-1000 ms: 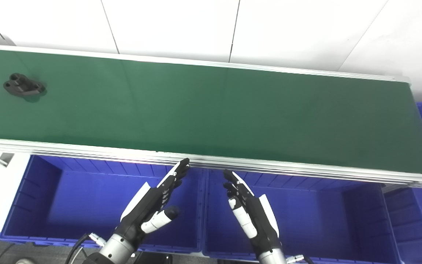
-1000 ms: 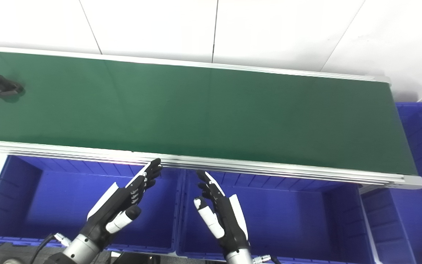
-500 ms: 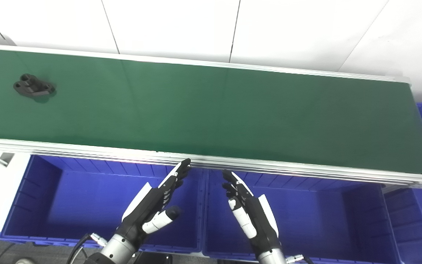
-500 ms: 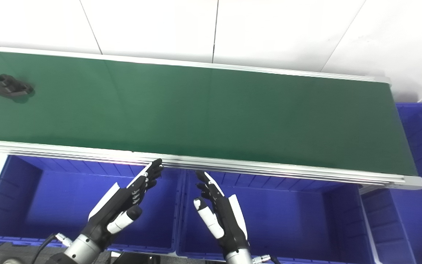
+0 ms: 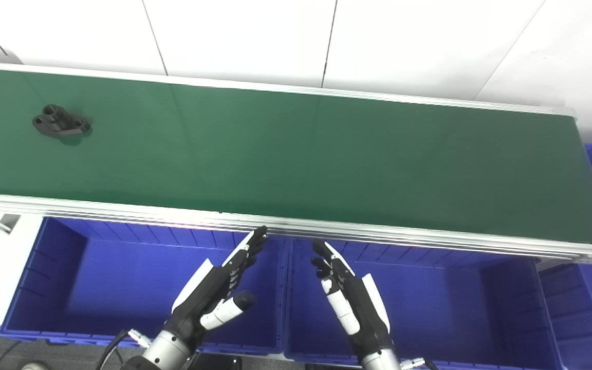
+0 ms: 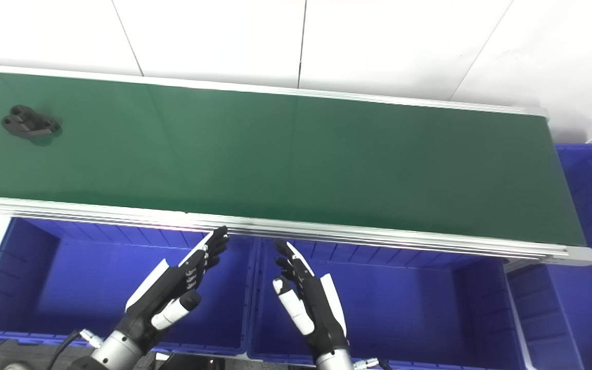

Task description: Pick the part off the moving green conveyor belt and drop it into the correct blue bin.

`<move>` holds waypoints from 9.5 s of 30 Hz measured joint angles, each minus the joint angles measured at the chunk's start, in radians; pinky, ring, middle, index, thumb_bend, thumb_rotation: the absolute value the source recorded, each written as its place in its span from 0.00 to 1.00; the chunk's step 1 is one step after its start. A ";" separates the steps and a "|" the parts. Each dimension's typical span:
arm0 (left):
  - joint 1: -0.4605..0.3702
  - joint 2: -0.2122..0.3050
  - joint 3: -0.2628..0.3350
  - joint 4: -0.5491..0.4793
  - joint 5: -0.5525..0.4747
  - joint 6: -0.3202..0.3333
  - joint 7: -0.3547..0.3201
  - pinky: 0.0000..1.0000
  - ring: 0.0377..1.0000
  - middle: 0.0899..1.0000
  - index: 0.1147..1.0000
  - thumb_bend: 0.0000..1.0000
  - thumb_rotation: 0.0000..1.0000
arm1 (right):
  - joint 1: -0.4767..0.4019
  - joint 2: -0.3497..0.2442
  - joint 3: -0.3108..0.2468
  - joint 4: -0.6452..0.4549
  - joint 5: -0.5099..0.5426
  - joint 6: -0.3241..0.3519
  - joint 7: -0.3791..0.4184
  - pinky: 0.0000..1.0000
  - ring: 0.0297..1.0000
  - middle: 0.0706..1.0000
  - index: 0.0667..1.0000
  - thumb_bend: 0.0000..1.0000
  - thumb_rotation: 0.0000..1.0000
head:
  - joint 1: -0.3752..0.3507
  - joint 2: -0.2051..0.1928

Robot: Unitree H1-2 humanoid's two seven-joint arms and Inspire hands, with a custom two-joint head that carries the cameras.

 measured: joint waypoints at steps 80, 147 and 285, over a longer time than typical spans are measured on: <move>-0.090 -0.073 -0.079 0.193 0.128 -0.068 0.031 0.86 0.96 1.00 1.00 0.90 0.83 | -0.546 0.061 -0.168 -0.262 -0.476 0.126 0.132 0.61 0.73 0.82 0.89 0.93 0.55 | 0.120 -0.123; -0.057 -0.102 -0.179 0.056 0.283 -0.041 0.090 0.78 0.93 0.97 0.99 0.87 0.79 | -1.238 0.142 0.145 0.774 -0.667 0.328 0.152 0.53 0.61 0.72 0.83 0.99 0.52 | 0.210 -0.043; -0.091 0.036 0.067 -0.128 -0.068 0.150 0.009 1.00 1.00 0.99 1.00 0.87 0.95 | 0.010 -0.154 -0.059 -0.590 -1.031 0.257 0.345 0.17 0.22 0.31 0.45 0.51 0.13 | -0.274 0.176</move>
